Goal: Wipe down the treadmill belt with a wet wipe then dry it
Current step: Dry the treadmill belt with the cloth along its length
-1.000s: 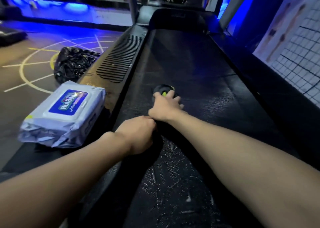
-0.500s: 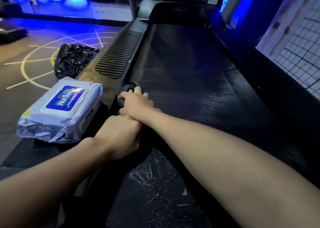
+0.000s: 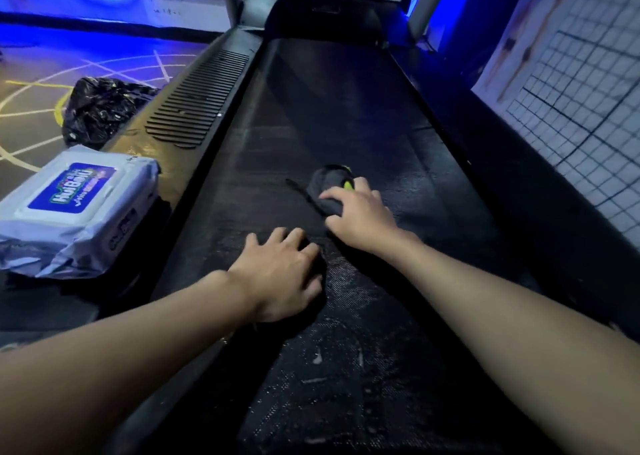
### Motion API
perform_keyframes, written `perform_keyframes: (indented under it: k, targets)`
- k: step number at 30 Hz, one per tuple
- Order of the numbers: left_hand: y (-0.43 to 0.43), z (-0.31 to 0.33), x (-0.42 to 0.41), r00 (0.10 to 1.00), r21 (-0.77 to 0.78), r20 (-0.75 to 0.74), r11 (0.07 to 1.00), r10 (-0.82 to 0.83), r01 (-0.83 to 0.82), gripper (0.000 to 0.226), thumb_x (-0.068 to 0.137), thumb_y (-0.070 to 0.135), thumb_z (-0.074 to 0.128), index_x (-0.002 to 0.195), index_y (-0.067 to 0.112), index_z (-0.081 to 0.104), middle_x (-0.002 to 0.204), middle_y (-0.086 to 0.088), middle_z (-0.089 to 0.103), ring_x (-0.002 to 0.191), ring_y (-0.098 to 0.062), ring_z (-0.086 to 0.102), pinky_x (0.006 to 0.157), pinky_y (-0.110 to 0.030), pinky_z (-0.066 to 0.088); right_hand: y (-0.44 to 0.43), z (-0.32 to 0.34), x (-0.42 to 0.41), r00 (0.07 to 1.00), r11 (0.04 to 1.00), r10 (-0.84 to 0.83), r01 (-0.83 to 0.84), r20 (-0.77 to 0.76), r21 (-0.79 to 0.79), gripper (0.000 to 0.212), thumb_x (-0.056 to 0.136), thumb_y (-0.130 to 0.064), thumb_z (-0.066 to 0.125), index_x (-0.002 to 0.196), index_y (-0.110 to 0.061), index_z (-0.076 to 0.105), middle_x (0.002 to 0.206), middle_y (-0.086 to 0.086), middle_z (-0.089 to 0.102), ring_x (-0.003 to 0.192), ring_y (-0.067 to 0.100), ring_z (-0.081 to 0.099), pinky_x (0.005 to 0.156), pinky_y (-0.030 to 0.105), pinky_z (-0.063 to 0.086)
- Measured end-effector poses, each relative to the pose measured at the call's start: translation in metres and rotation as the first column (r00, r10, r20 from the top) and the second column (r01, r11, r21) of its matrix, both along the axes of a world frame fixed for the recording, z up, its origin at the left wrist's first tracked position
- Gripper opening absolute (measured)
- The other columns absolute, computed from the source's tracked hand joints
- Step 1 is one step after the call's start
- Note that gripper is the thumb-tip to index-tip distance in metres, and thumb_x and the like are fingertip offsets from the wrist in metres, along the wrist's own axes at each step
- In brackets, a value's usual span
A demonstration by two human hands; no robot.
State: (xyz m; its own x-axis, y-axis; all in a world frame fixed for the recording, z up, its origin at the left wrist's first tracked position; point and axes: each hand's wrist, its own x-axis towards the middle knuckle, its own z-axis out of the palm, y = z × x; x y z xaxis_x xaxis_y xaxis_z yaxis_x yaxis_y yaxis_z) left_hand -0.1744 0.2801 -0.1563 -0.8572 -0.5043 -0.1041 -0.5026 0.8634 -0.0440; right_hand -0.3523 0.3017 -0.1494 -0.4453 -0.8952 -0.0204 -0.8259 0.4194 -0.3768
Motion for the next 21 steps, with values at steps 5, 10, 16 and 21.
perform_keyframes:
  k: [5, 10, 16, 21]
  targets:
    - [0.034, 0.001, -0.051, 0.994, 0.015, -0.009, 0.994, -0.106, 0.106, 0.046, 0.091, 0.055, 0.035, 0.12, 0.021, 0.045, 0.131, -0.007, 0.042, 0.122, -0.031, 0.041, 0.097, -0.051, 0.039, 0.05, 0.001, -0.054, 0.992, 0.992, -0.121, 0.123, -0.037, 0.041, 0.043, 0.088, -0.032, 0.059, 0.13, -0.043, 0.054, 0.138, 0.003, 0.035, 0.123, 0.034, 0.041, 0.1, 0.048, 0.043]
    - [0.049, -0.001, -0.077, 0.986, 0.049, -0.006, 0.985, -0.164, 0.164, 0.049, 0.092, 0.053, 0.036, 0.133, 0.026, 0.037, 0.134, -0.008, 0.038, 0.126, -0.032, 0.036, 0.097, -0.056, 0.037, 0.115, 0.003, -0.112, 0.96, 0.959, -0.274, 0.278, -0.063, 0.063, 0.044, 0.09, -0.033, 0.058, 0.134, -0.042, 0.054, 0.139, 0.007, 0.035, 0.121, 0.037, 0.043, 0.101, 0.044, 0.043]
    - [0.045, -0.008, -0.078, 0.982, 0.02, -0.023, 0.981, -0.19, 0.191, 0.053, 0.091, 0.058, 0.033, 0.141, 0.039, 0.031, 0.14, -0.006, 0.034, 0.13, -0.03, 0.033, 0.098, -0.055, 0.036, 0.163, 0.005, -0.128, 0.926, 0.922, -0.363, 0.373, -0.099, 0.102, 0.045, 0.093, -0.032, 0.056, 0.137, -0.04, 0.051, 0.138, 0.01, 0.035, 0.118, 0.039, 0.045, 0.093, 0.042, 0.044]
    - [0.043, -0.012, -0.075, 0.975, 0.017, -0.086, 0.978, -0.207, 0.209, 0.051, 0.091, 0.058, 0.031, 0.14, 0.042, 0.031, 0.137, -0.001, 0.038, 0.129, -0.027, 0.034, 0.099, -0.054, 0.035, 0.173, 0.013, -0.131, 0.938, 0.915, -0.347, 0.343, -0.019, 0.214, 0.057, 0.088, -0.045, 0.062, 0.14, -0.046, 0.04, 0.142, 0.015, 0.033, 0.123, 0.042, 0.047, 0.105, 0.042, 0.042]
